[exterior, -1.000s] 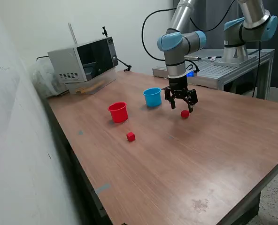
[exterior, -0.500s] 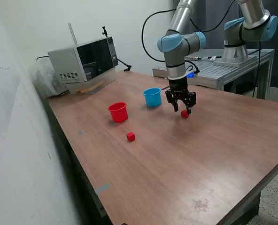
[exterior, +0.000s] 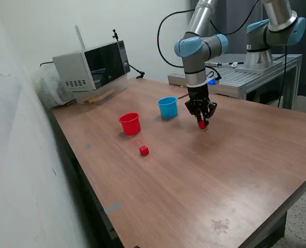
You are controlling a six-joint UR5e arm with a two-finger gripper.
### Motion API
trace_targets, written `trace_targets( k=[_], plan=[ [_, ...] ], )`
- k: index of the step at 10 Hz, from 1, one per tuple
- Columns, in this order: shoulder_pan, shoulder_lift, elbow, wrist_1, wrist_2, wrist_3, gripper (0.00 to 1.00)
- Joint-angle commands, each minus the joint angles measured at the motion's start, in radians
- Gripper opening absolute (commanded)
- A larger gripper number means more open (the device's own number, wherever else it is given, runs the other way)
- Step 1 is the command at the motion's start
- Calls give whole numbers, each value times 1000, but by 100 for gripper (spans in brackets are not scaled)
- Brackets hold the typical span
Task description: Place red objects in the red bin, and blue objects in the blue bin.
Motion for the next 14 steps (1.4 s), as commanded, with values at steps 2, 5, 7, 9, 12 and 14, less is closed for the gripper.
trace_targets(
  k=[2, 5, 7, 9, 12, 14],
  plan=[
    [17, -186, -23, 145, -4, 2, 0],
    [-5, -229, -202, 245, -14, 2, 0],
    [-82, -171, -309, 244, -14, 2, 0],
    [-153, -76, -394, 244, -36, 2, 0],
    [-225, 51, -480, 235, -38, 2, 0],
    [-229, 99, -497, 216, -38, 2, 0]
  ],
)
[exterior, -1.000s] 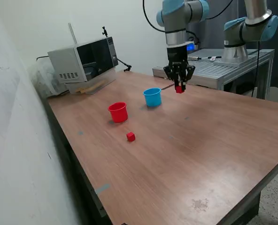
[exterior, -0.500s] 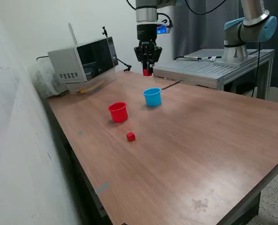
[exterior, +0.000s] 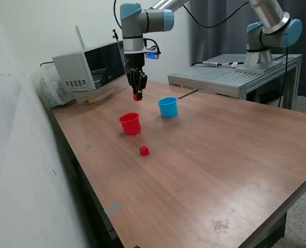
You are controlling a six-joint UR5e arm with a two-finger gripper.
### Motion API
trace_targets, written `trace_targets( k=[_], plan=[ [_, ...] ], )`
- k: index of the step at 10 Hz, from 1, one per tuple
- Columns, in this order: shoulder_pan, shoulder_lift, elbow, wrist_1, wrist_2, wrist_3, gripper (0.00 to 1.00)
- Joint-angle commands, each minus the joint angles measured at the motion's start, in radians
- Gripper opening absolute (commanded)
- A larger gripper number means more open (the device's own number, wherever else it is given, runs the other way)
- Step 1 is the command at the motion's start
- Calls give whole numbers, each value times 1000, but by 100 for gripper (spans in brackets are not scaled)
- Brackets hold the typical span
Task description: Place red objects in the red bin, and blue objects in the blue bin.
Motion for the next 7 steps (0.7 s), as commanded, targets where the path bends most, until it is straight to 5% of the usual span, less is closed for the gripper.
trace_targets(
  k=[1, 7],
  plan=[
    [-10, 60, -24, -33, 1, 0, 0],
    [-38, 94, -39, -93, 3, 0, 0]
  ],
)
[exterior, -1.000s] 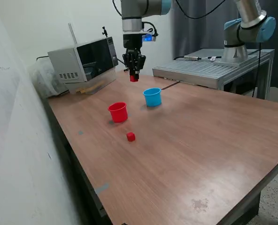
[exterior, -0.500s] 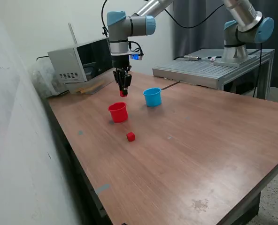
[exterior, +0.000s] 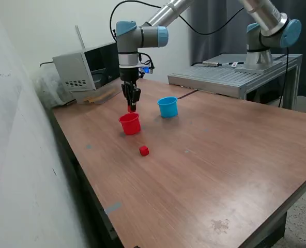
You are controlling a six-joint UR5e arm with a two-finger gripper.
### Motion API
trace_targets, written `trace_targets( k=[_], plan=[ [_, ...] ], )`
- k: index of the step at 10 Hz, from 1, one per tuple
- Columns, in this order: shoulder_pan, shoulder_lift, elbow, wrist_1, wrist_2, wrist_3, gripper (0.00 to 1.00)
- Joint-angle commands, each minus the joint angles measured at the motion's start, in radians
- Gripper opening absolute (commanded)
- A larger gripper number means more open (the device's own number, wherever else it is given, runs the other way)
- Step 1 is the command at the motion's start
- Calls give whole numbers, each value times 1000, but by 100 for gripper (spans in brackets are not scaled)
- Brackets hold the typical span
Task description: Place red objects in the red bin, and blue objects in the blue bin.
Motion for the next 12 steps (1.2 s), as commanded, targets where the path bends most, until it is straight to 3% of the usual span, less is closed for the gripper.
trace_targets(
  k=[1, 3, 4, 8, 10, 12],
  plan=[
    [-21, 2, -2, -15, -1, 0, 0],
    [-32, 2, 6, -18, -1, 0, 0],
    [-33, 2, 6, -18, -1, 0, 100],
    [-32, -10, 7, -17, -1, -2, 100],
    [-14, -105, 59, -7, 2, -6, 100],
    [73, -261, 110, 70, 5, -6, 100]
  ],
)
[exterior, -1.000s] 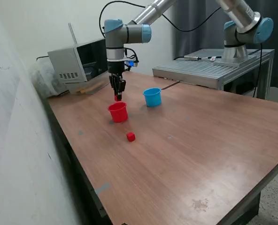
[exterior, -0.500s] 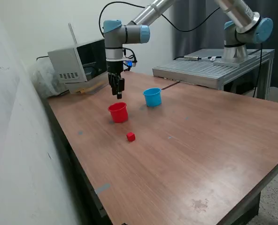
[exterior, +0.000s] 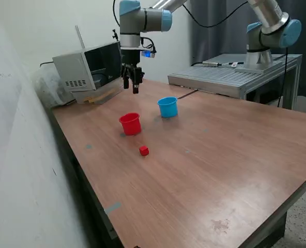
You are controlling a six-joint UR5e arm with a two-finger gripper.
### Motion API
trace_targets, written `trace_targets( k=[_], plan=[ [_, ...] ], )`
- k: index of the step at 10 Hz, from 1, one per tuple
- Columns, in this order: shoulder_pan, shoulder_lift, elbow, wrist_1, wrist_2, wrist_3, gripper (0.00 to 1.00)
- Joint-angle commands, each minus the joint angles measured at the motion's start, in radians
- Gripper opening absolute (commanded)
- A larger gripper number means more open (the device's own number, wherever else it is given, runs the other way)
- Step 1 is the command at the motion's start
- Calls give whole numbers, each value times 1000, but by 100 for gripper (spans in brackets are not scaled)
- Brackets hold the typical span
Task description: Place red objects in the red bin, and blue objects in the blue bin.
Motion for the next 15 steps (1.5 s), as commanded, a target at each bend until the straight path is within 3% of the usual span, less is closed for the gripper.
trace_targets(
  k=[1, 4, 6, 9, 12, 15],
  plan=[
    [101, -167, 39, 129, 2, 0, 100],
    [221, -266, 53, 169, 0, 8, 100],
    [232, -237, 41, 163, 3, 46, 100],
    [229, -1, -160, 142, 3, 88, 100],
    [218, 178, -237, 56, 3, 91, 100],
    [215, 277, -272, 4, 2, 106, 100]
  ],
)
